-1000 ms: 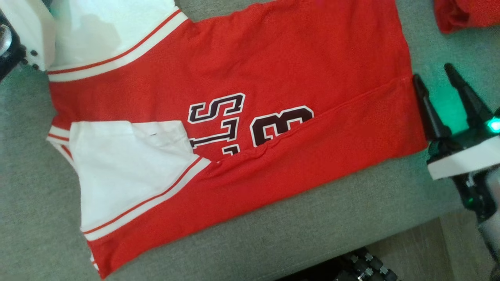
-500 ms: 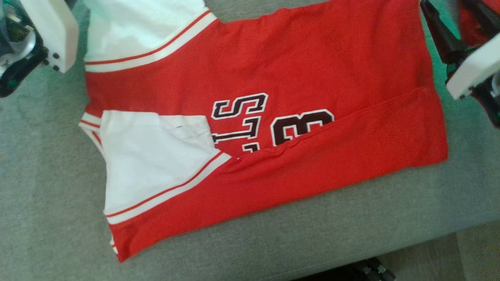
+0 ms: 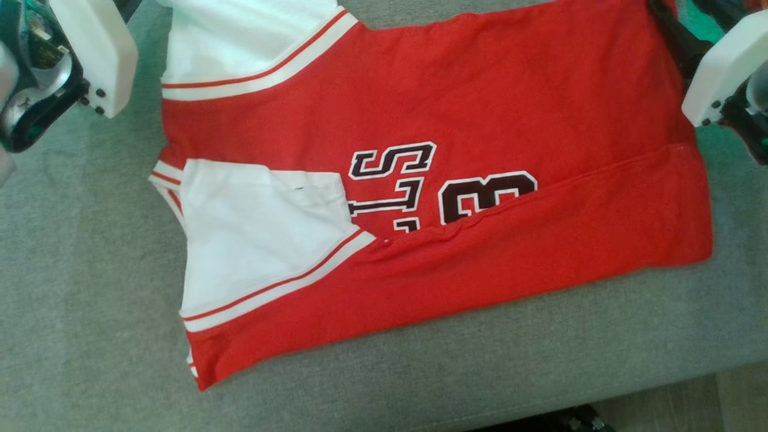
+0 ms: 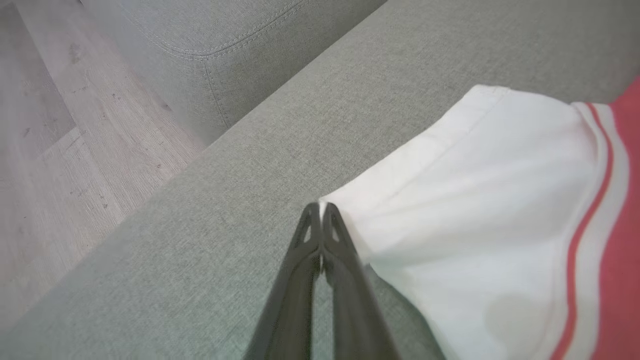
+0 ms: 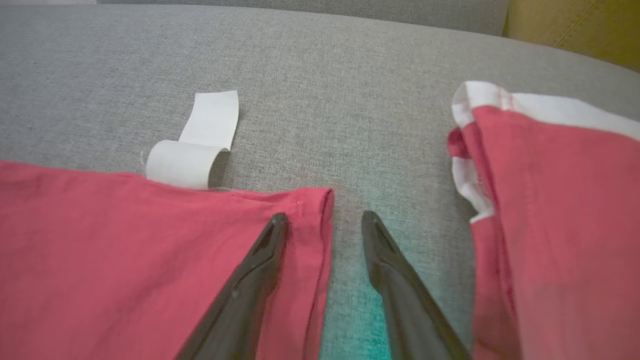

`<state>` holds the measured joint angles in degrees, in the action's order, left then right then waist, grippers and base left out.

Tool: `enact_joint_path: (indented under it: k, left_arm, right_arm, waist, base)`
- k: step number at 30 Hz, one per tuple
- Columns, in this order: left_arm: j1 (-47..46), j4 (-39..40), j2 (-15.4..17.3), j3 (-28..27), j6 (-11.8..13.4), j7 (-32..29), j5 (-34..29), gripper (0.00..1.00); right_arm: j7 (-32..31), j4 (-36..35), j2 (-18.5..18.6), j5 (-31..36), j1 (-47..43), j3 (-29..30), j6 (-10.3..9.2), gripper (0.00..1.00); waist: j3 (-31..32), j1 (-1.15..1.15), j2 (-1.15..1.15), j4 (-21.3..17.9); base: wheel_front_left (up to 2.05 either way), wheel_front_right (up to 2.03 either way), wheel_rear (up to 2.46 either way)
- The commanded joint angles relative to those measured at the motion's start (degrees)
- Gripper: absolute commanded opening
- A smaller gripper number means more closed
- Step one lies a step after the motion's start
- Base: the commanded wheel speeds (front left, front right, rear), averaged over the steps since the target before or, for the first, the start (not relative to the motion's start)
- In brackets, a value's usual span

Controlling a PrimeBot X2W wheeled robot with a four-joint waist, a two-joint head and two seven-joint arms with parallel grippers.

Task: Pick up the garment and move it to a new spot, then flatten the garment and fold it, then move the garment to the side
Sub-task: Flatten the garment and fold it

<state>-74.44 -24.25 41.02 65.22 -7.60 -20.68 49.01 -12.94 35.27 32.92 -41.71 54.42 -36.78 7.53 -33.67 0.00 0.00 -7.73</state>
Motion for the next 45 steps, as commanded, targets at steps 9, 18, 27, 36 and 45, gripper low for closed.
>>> enact_joint_path:
  k: [9, 18, 27, 36, 45]
  left_arm:
    - [-4.38, -0.59, 1.30, 0.06, 0.11, 2.26, 1.11, 0.00]
    - [-6.29, -2.25, 0.76, 1.86, 0.11, 6.05, 1.13, 0.00]
    - [-9.57, -5.90, -0.56, 0.58, 0.19, 16.93, -3.03, 0.00]
    - [-2.98, -3.02, -0.14, -0.51, 0.82, 23.80, 0.30, 0.00]
    - [10.60, 10.02, 4.65, 1.83, 6.30, 27.21, 2.06, 0.00]
  right_arm:
    - [0.99, 1.57, 3.19, -4.55, 2.23, -5.12, -0.04, 0.25]
    - [5.46, 2.52, 5.00, -6.98, 5.16, -9.32, -0.04, 0.00]
    - [17.26, 3.93, 5.57, -10.54, 7.78, -8.39, -0.04, 0.00]
    - [22.19, 2.14, 8.38, -15.47, 0.33, -8.92, -0.04, 0.00]
    - [24.84, 2.67, 10.12, -17.41, -7.27, -9.78, -0.04, 0.00]
  waist:
    - [0.19, 0.00, 0.00, 1.66]
    - [-0.11, 0.00, 0.00, 2.70]
    - [2.33, 0.00, 0.00, 3.35]
    - [7.32, 0.00, 0.00, 5.45]
    - [10.15, 0.00, 0.00, 7.42]
  base:
    - [0.00, 0.00, 0.00]
    - [0.00, 0.00, 0.00]
    - [0.00, 0.00, 0.00]
    - [0.00, 0.00, 0.00]
    - [0.00, 0.00, 0.00]
